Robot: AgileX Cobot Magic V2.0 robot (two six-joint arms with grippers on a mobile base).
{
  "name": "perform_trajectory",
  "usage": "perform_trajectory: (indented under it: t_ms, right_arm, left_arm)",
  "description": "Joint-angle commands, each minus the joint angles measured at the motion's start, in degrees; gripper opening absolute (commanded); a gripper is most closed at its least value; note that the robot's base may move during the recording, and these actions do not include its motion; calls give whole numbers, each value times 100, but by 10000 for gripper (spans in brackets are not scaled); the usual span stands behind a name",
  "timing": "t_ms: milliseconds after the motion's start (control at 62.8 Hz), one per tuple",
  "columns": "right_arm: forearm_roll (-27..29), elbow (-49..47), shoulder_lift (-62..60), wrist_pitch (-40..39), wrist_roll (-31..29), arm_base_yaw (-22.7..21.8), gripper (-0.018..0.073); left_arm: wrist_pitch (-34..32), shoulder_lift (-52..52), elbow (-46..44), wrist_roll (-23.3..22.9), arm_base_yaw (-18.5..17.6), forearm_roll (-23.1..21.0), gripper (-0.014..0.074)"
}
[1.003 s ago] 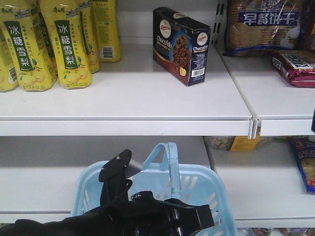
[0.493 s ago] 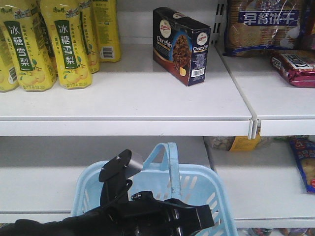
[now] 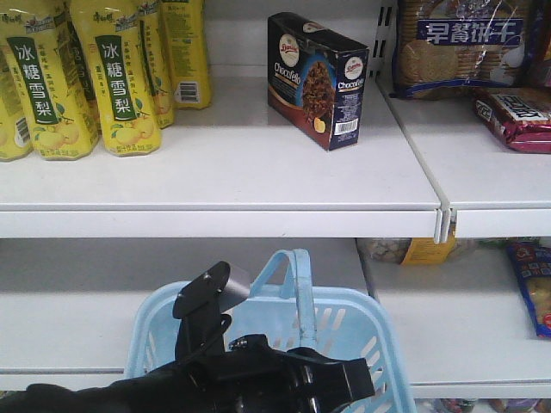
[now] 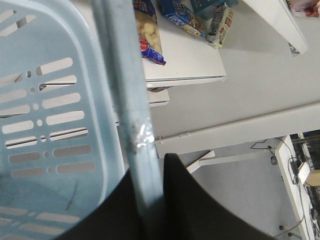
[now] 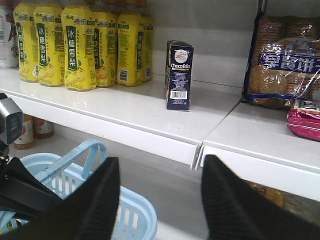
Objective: Left arm holds basket, right arm returns cookies
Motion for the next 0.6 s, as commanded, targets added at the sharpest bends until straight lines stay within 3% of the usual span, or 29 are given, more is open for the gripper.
perform_trajectory:
  t_ms: [0,96,589]
  right_arm:
    - [-27,-106,90,-461,-48,-13,152]
    - [-18,-106,90,-461,-48,-13,-17]
    - [-22,-106,90,-461,-48,-13,-9]
  left_arm:
    - [-231,-222,-201,27,-23,38,-6]
    - [-231,-222,-201,27,-23,38,-6]
    - [-231,-222,-201,27,-23,38,-6]
